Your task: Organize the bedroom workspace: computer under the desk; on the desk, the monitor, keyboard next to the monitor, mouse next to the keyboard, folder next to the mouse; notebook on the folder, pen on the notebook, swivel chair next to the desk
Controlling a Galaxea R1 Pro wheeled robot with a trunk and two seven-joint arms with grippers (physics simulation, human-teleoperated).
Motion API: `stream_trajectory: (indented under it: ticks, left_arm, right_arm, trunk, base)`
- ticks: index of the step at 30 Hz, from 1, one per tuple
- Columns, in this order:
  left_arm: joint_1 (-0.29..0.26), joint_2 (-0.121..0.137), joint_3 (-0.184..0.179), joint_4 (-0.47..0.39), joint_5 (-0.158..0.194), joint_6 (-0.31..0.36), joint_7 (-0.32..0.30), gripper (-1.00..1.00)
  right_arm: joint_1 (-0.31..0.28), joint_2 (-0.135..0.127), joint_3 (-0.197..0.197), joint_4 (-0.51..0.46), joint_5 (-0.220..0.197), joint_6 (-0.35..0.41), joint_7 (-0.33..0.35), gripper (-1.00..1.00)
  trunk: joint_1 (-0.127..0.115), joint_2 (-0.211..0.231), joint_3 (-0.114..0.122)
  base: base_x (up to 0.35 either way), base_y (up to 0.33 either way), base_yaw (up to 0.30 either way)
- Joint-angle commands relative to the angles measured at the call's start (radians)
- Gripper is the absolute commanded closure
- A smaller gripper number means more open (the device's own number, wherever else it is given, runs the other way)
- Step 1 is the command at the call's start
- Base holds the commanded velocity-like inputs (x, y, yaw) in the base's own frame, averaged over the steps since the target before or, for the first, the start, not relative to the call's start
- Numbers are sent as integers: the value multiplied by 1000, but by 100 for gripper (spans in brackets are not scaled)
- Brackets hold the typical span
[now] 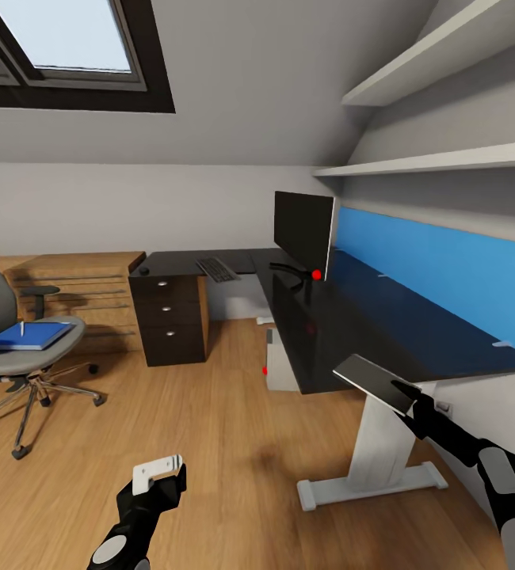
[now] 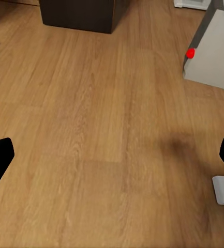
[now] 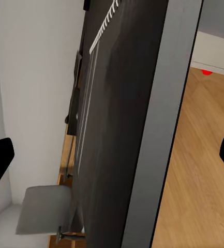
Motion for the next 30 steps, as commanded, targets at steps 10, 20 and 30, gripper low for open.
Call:
stream_trajectory:
  ticks: [10, 20, 30]
  left_arm:
    - [0, 0, -1, -2, 10, 2, 8, -100]
    - [0, 0, -2, -2, 9, 3, 9, -100]
    - [0, 0, -2, -2, 10, 3, 9, -100]
  right_arm:
    - [-1, 0, -3, 0, 1, 6, 2, 100]
    - [-1, 19, -3, -5, -2, 0, 9, 100]
    - [-1, 38, -3, -9, -3, 5, 152, 100]
  trunk:
    - [0, 0, -1]
    - [-23, 42, 18]
    - [-61, 112, 49]
  base:
    - [1, 0, 0]
    - [0, 0, 0]
    - [0, 0, 0]
